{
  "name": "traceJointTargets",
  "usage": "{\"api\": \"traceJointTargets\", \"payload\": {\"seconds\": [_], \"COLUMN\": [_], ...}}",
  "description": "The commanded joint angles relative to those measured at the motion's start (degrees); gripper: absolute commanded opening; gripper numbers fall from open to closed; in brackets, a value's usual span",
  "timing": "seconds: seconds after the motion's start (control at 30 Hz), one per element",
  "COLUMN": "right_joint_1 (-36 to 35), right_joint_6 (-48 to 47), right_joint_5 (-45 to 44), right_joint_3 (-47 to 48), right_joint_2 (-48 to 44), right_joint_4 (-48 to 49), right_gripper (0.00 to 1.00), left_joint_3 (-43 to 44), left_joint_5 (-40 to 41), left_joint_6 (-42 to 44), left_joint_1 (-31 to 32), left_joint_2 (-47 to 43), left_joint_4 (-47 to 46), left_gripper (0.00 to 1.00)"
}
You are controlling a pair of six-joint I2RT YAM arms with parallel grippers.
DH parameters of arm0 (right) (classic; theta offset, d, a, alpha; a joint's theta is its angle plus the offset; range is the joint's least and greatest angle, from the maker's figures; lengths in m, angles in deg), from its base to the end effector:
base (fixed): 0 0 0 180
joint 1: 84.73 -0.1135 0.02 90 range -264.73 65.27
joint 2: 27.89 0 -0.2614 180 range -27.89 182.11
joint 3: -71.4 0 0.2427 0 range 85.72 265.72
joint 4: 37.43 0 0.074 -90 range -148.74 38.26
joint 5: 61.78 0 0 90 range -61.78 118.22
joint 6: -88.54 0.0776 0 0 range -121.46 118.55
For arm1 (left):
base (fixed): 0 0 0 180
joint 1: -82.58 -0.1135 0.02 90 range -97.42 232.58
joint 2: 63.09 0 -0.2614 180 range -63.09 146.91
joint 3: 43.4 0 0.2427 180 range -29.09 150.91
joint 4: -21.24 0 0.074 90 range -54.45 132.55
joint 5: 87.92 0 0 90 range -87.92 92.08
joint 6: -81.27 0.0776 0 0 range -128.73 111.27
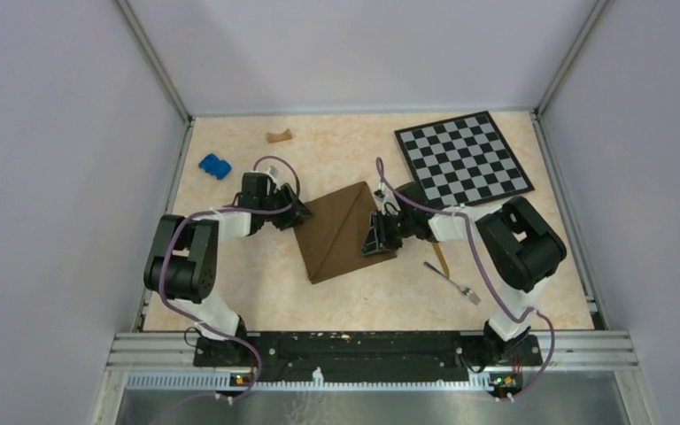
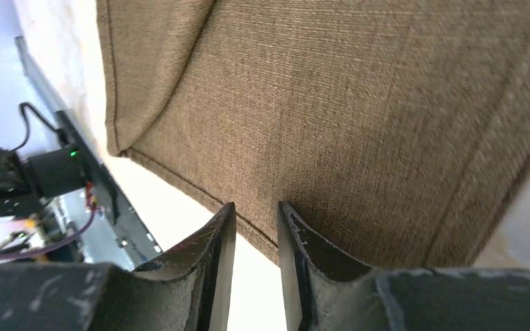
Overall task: Fold the napkin into a case and place the utensils inside
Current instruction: Pick up the upper triangle-folded napkin from the center of the board.
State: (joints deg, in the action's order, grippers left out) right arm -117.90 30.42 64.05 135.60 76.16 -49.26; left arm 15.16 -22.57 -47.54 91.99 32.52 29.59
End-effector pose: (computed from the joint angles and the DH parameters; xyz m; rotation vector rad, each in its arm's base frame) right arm 0.2720 0.2321 0.1041 -0.3270 2.6425 1.2156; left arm 0.3309 -0.0876 0.1245 -0.4096 2.4268 -0.8995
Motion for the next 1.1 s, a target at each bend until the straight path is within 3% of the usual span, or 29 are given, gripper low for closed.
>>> {"api": "traceJointTargets", "payload": {"seconds": [0.0, 0.2, 0.4, 0.47, 0.57, 0.67, 1.07], "right_joint_1": [1.5, 0.5, -12.2, -16.5, -24.9, -29.5, -32.4], "right_joint_6": [-7.0, -11.4, -19.1, -20.1, -22.1, -22.2, -24.4], "right_joint_5": [-13.7, -20.1, -25.5, -26.2, -34.7, -39.9, -43.9], "right_joint_3": [-1.0, 3.1, 9.6, 13.0, 19.1, 24.3, 26.7], "right_joint_2": [-2.9, -7.7, -11.1, -8.9, -5.0, -0.2, 6.2], "right_joint_4": [-4.7, -12.4, -16.1, -18.3, -23.0, -27.2, -27.6], "right_gripper": [0.29, 0.38, 0.71, 0.75, 0.75, 0.66, 0.45], "left_joint_3": [-1.7, -2.4, -1.5, -2.7, -3.9, -5.6, -9.8], "left_joint_5": [-0.8, -4.3, 4.1, 8.0, 10.8, 12.3, 7.2], "left_joint_6": [1.5, 1.7, 5.2, 4.2, 2.9, 2.5, 2.8], "left_joint_1": [0.0, -0.3, -4.7, -7.1, -9.8, -11.3, -11.9], "left_joint_2": [-3.4, -18.8, -31.5, -34.2, -35.8, -37.0, -36.1], "left_joint_4": [-2.9, 4.5, 17.9, 21.1, 24.3, 24.8, 20.3], "left_gripper": [0.53, 0.62, 0.81, 0.88, 0.92, 0.94, 0.93]}}
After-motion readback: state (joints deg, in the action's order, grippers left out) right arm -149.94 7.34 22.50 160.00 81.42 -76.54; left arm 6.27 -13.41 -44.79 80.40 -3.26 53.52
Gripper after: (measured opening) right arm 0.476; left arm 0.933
